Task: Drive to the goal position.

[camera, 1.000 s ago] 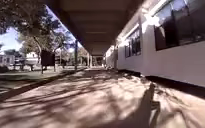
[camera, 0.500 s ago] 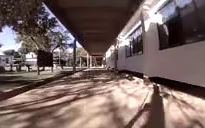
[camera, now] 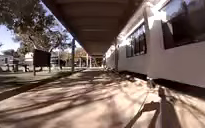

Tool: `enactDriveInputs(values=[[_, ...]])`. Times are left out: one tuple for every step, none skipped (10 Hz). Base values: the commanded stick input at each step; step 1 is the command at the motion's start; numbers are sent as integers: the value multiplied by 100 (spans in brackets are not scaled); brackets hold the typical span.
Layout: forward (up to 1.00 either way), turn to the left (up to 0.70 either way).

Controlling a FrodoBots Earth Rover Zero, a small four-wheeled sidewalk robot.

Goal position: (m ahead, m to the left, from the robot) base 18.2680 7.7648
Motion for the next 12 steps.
enactDriveInputs(values=[[70,0],[70,0],[70,0],[70,0],[70,0],[70,0],[70,0],[70,0],[70,0],[70,0],[70,0],[70,0]])
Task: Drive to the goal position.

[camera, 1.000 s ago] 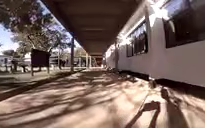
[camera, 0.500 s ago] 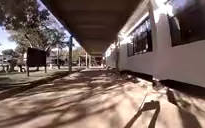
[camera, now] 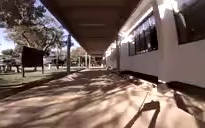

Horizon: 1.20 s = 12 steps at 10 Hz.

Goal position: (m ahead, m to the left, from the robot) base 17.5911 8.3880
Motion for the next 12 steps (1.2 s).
enactDriveInputs(values=[[70,0],[70,0],[70,0],[70,0],[70,35],[70,35],[70,0],[70,0],[70,0],[70,0],[70,0],[70,0]])
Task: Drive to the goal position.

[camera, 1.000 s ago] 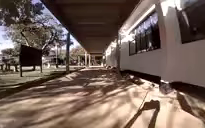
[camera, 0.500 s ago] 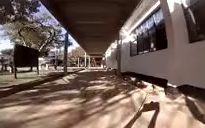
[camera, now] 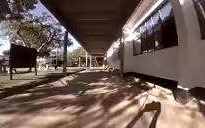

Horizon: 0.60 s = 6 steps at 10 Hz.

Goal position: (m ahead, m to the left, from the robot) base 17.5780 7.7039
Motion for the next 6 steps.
enactDriveInputs(values=[[70,0],[70,0],[70,0],[70,0],[70,0],[70,0]])
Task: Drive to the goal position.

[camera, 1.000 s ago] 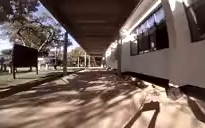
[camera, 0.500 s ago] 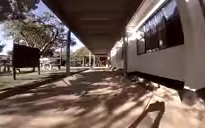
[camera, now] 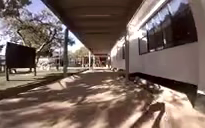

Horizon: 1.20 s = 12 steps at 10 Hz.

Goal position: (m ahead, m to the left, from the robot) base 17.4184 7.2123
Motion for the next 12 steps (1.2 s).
enactDriveInputs(values=[[70,0],[70,0],[70,0],[70,0],[70,0],[70,0],[70,0],[70,0],[70,0],[70,0],[70,0],[70,0]])
